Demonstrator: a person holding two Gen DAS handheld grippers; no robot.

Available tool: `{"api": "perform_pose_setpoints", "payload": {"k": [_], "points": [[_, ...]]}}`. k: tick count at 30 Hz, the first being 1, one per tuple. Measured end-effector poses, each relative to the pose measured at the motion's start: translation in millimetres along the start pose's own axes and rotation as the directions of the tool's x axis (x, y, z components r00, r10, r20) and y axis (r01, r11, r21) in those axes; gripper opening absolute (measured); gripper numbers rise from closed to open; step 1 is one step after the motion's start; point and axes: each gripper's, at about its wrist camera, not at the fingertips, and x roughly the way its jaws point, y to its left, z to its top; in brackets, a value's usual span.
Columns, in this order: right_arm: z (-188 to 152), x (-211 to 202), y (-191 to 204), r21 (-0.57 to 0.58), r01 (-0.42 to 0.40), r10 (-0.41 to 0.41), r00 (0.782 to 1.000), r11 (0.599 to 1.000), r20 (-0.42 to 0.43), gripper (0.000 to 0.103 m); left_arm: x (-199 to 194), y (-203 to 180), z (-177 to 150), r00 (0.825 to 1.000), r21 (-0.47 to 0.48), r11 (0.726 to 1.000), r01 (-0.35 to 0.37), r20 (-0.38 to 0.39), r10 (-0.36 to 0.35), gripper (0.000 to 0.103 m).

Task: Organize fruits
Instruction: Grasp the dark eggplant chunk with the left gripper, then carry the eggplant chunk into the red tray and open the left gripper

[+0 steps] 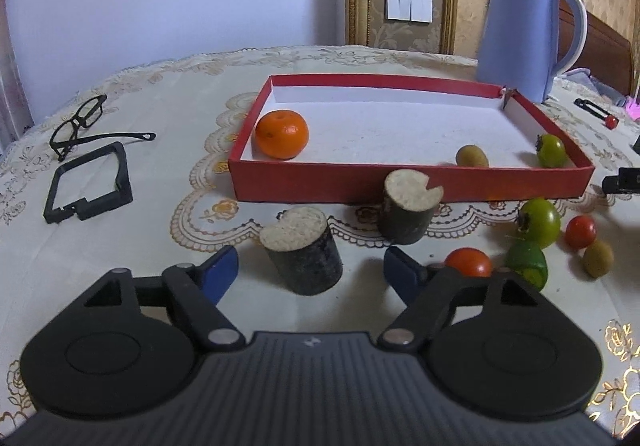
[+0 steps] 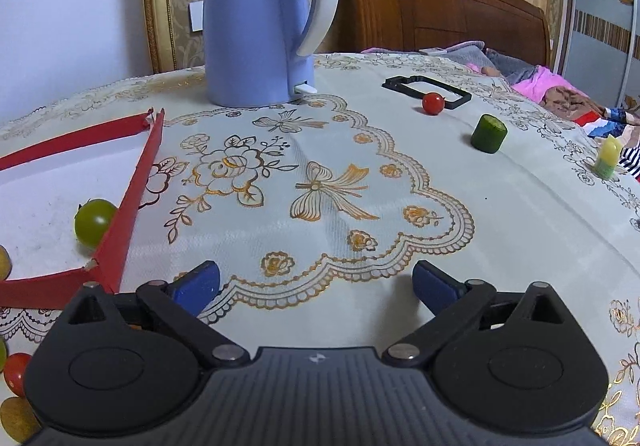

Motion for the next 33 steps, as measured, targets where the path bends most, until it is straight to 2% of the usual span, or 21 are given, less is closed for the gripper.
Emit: {"api": "perform_pose_setpoints", "payload": {"k": [1, 5, 10, 12, 23, 29, 33], "points": [[0.0, 0.1, 0.1, 0.002, -0.002, 0.002, 1.000, 1.000, -0.001, 0.103, -0.5, -0.3, -0.2, 1.000, 0.000, 1.000, 0.006, 0.002, -0.006, 0.073], [0.0, 0.0, -0.6, 0.006, -0.007, 0.007, 1.000, 1.000, -0.002, 0.103, -3.5, -4.0, -0.7, 0.999, 0.024, 0.999, 0.029, 0.016, -0.029, 0.046], [0.0, -0.4, -2.1, 0.011, -0.011, 0.011, 1.000, 1.000, -0.001, 0.103, -4.9, -8.4, -1.3, 0.999, 0.042, 0.999, 0.028, 0.022, -0.029, 0.040], [-0.1, -0.6, -2.8, 0.013, -0.012, 0.013, 1.000, 1.000, 0.000, 0.103, -6.2, -9.0, -1.1, 1.000, 0.042, 0.999, 0.013, 0.021, -0.014, 0.033], [0.1, -0.7, -2.5, 0.017, -0.016, 0.016, 1.000, 1.000, 0.001, 0.103, -11.1, -9.2, 7.6, 1.000, 0.027, 0.999, 0.020, -0.001, -0.020, 0.032], [0.0, -0.7, -2.6, 0.017, -0.016, 0.016, 1.000, 1.000, 0.001, 0.103, -28.9, -22.3, 47.4, 0.991, 0.062, 0.997, 0.055, 0.116, -0.061, 0.032], [-0.2, -0.8, -2.5, 0.018, -0.017, 0.017, 1.000, 1.000, 0.002, 0.103, -3.3, -31.9, 75.8, 0.992, 0.052, 0.997, 0.059, 0.110, -0.065, 0.032]]}}
